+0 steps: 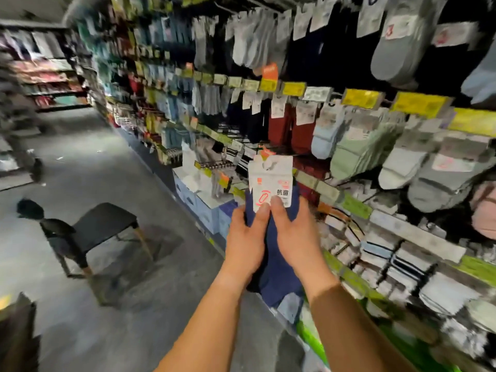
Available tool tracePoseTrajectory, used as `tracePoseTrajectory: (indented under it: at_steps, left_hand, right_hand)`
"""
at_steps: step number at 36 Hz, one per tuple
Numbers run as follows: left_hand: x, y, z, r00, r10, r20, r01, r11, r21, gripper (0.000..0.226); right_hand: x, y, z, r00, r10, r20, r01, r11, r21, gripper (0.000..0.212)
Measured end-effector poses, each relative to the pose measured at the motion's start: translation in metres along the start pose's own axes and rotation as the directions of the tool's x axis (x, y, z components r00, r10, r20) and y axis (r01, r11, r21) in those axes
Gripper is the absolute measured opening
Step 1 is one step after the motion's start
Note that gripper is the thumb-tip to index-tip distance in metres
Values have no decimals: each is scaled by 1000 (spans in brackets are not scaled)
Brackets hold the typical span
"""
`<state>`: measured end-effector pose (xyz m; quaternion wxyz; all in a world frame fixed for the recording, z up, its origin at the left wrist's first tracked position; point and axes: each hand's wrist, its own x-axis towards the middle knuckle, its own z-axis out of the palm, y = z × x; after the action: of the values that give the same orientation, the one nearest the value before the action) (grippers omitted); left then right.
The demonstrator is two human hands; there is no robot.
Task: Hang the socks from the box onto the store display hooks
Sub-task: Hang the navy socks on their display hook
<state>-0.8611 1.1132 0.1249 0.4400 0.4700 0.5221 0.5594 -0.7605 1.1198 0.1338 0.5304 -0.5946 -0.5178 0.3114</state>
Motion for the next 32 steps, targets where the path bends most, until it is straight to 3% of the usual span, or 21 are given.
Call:
tracePoseTrajectory:
  at_steps: [3, 11, 17, 24, 32]
  left_hand:
    - [54, -8, -29, 999, 0, 53, 0, 1000, -4, 35]
    - [177, -19, -96, 974, 2, 227, 14, 997, -71, 32]
    - [266, -26, -130, 955, -10, 295, 40, 995, -94, 39]
    - [364, -36, -141, 923, 45, 381, -14, 997, -82, 32]
    - [479, -32, -129, 891, 61, 450, -16, 994, -104, 41]
  right_hand:
    - [34, -3, 49, 1000, 3, -29, -3, 1000, 0, 39]
    - [101, -10, 162, 983, 28, -182, -24, 999, 23, 40]
    - [154, -22, 227, 971, 67, -230, -69, 998, -2, 20]
    - [231, -13, 280, 950, 22, -310, -47, 996, -74, 42]
    - [329, -17, 320, 923, 27, -383, -53, 997, -58, 48]
